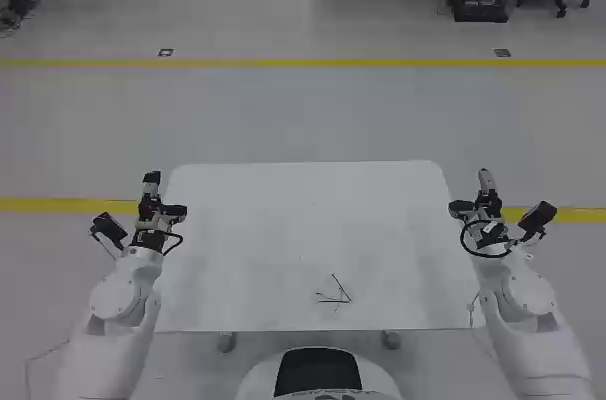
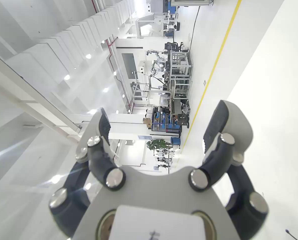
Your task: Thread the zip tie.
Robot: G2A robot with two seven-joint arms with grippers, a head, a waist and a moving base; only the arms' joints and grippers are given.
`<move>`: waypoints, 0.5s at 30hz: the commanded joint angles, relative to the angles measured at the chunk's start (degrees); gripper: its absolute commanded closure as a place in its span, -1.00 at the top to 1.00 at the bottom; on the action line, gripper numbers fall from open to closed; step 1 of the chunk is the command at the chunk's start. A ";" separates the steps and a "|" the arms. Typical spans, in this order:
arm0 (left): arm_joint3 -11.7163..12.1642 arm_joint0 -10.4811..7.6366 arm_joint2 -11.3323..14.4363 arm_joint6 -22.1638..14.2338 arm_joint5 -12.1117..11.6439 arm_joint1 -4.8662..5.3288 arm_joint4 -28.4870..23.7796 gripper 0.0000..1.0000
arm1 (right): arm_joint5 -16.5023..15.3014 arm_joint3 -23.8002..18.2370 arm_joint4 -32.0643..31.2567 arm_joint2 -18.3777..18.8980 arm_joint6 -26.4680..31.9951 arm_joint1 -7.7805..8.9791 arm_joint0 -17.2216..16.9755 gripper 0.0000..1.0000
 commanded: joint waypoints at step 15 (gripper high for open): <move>0.00 0.00 0.00 0.00 0.00 0.00 0.00 1.00 | -1.35 -0.26 -15.05 -3.64 6.93 0.28 0.42 1.00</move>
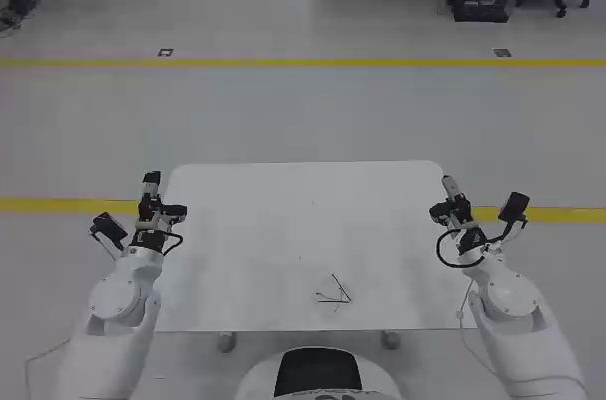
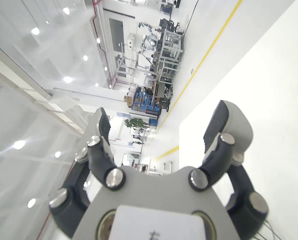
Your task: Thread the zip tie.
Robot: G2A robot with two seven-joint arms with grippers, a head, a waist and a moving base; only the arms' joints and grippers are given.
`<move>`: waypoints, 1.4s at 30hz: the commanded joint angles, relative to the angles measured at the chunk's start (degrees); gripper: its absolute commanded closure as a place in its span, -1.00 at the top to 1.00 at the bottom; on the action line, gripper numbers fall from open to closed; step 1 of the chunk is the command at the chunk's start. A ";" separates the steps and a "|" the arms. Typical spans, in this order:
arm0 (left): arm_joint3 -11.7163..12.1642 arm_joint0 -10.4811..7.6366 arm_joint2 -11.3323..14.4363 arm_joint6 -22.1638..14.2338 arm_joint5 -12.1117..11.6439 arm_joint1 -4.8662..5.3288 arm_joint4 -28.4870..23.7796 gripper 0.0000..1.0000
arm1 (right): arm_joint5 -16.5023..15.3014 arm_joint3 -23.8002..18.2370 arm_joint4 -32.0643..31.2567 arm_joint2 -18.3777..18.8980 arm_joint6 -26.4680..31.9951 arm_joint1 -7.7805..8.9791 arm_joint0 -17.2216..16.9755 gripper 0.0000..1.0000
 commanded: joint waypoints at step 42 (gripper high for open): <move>0.00 0.00 0.00 0.00 0.00 0.00 0.00 1.00 | -9.41 0.53 -36.34 -9.43 20.51 1.44 6.45 1.00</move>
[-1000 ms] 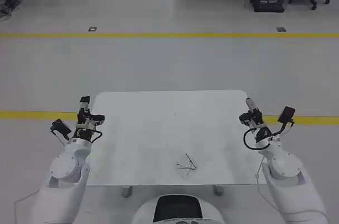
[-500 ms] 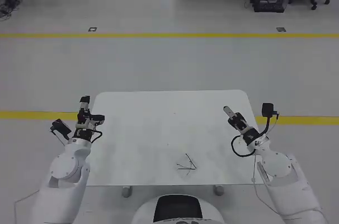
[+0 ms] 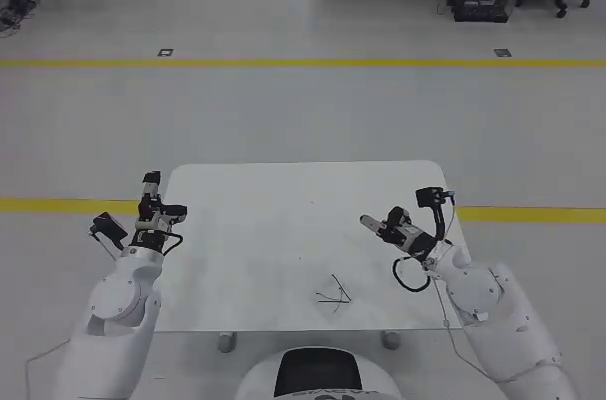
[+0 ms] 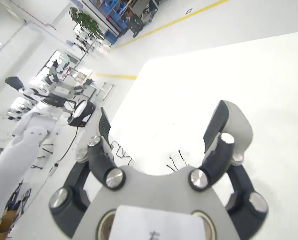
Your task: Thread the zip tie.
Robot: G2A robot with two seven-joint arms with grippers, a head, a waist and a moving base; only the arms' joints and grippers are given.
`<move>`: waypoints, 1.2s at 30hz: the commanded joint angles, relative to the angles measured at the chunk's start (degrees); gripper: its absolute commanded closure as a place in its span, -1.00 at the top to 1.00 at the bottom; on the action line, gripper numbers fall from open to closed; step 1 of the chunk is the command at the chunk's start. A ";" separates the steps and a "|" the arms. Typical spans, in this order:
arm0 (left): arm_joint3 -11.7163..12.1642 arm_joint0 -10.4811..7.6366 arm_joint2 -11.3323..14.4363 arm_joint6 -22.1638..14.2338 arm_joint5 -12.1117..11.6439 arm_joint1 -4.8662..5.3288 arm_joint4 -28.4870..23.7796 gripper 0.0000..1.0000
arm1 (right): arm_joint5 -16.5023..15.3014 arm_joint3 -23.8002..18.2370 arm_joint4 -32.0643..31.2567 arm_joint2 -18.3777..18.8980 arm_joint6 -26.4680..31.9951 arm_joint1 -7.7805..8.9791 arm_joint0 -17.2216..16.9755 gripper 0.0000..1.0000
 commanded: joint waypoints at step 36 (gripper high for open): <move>0.00 0.00 0.00 0.00 0.00 0.00 0.00 1.00 | -6.32 2.74 -28.84 -17.75 21.51 -0.35 11.68 1.00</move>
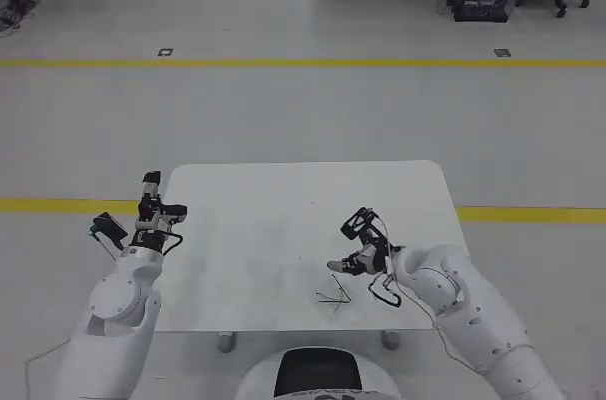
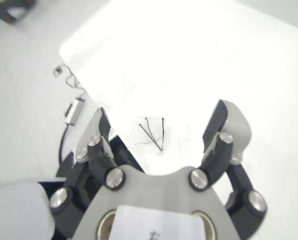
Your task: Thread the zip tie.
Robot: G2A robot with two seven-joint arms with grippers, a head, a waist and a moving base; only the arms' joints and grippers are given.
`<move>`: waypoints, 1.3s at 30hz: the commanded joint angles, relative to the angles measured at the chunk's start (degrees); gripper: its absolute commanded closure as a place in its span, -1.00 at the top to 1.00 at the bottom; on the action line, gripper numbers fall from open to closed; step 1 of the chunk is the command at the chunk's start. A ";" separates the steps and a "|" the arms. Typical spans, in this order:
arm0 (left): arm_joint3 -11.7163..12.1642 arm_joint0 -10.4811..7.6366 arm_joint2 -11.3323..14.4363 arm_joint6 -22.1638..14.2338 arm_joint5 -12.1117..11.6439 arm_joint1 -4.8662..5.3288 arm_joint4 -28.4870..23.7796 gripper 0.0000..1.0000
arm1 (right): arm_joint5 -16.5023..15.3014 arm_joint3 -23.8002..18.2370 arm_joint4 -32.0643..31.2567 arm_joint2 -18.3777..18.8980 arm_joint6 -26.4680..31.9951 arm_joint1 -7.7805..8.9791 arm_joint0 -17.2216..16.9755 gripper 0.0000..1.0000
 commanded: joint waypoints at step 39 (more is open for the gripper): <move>0.00 0.00 0.00 0.00 0.00 0.00 0.00 1.00 | -1.97 6.93 -3.63 -23.46 19.27 -0.19 17.49 1.00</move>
